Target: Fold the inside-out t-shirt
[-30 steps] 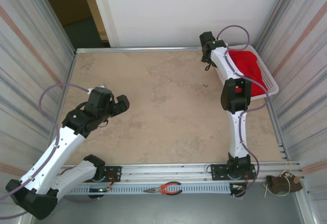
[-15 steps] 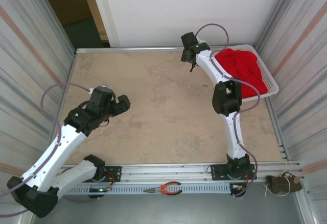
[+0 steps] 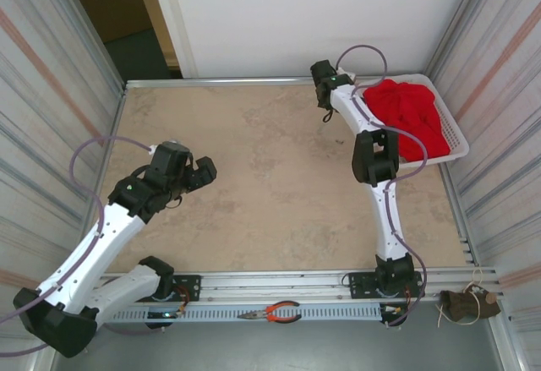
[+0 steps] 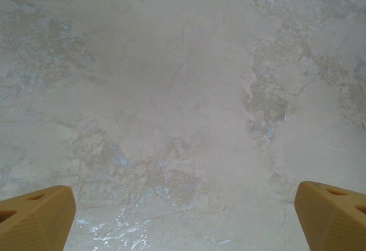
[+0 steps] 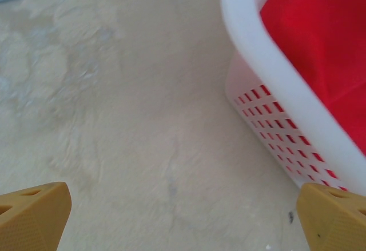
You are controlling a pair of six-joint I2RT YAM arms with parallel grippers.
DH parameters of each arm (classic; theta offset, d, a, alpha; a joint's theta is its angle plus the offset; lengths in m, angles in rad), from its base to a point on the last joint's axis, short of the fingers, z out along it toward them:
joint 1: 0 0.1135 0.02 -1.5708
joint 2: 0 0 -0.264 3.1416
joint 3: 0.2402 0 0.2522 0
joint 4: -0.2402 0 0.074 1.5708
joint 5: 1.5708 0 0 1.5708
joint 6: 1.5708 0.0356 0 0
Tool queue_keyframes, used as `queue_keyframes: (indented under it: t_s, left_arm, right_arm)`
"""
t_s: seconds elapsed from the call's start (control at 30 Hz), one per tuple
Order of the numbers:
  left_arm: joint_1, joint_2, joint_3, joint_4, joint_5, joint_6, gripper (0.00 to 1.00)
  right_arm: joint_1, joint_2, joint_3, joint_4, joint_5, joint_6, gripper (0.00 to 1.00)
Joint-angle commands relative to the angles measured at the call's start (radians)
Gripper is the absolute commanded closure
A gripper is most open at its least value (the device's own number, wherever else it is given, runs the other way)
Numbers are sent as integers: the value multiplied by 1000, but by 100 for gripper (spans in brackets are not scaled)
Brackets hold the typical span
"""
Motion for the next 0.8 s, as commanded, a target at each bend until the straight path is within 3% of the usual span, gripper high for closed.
queue_keyframes:
  t_s: [0.0, 0.17, 0.47, 0.63, 0.77]
  left_arm:
    - [-5, 0, 25, 9, -31, -1, 1]
    - [-6, 1, 23, 16, -35, 5, 1]
    - [-5, 21, 32, 26, -30, 20, 1]
    - [-5, 33, 37, 40, -6, 23, 1]
    - [-7, 31, 28, 58, 14, 25, 1]
  right_arm:
    - [-32, 13, 43, -40, 75, -6, 0]
    - [-65, 27, 65, -67, 52, 5, 1]
    - [-25, -152, 31, -40, -329, -66, 0]
    - [17, -460, -240, 38, -371, -13, 1]
    - [-51, -754, -589, 114, -427, 64, 1]
